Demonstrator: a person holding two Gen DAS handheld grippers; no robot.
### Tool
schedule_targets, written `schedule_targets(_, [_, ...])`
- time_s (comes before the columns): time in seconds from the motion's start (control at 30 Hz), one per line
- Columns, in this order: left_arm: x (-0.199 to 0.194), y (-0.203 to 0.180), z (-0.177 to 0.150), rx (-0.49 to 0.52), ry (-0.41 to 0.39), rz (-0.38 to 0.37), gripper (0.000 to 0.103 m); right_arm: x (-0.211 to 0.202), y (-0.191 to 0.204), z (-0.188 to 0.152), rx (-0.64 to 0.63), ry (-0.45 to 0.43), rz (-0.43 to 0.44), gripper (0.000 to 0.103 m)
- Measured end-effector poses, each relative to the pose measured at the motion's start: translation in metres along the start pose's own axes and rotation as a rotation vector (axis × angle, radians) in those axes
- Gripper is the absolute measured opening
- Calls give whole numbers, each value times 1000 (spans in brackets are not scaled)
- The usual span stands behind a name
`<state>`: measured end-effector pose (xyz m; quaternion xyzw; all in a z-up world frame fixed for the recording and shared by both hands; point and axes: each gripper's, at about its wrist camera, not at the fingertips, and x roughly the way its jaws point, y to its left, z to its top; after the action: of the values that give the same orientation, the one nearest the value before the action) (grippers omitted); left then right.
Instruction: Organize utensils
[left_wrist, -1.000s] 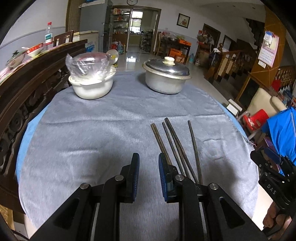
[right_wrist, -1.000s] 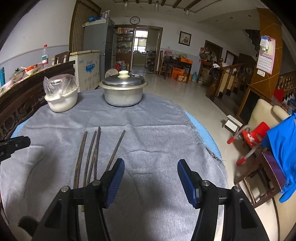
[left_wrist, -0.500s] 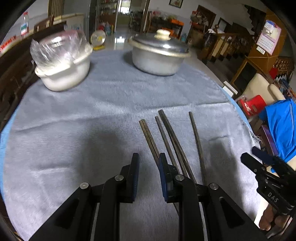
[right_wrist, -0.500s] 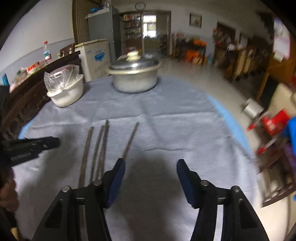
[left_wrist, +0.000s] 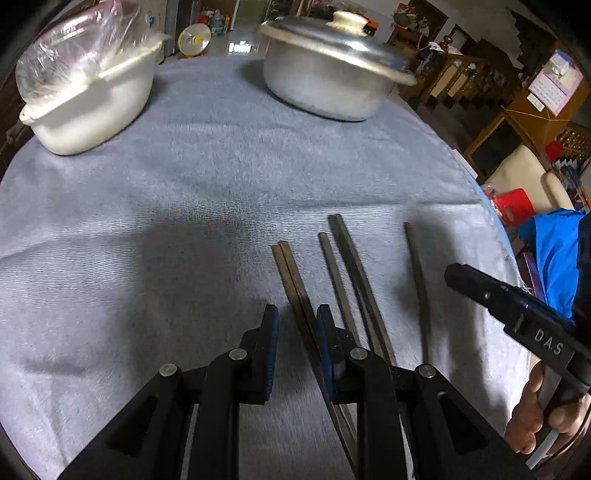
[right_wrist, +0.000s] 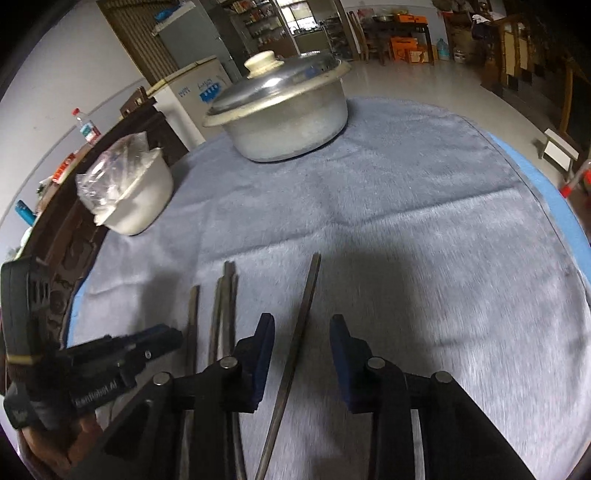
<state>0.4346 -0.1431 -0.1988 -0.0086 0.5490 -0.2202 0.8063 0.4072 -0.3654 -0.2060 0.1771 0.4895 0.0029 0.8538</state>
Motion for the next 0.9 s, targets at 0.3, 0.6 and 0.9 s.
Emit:
schedule_targets(0.3, [3,2,1,58,-32,17,20,33,4,10,-6,68,-61,17])
schedule_targets(0.6, [-2,14,0,98,0,51,18,24,-8,7,0,90,-57,11])
schedule_targets(0.9, [-7,23,4,17,45,3,18,29,-7,16,17,158,-76,11])
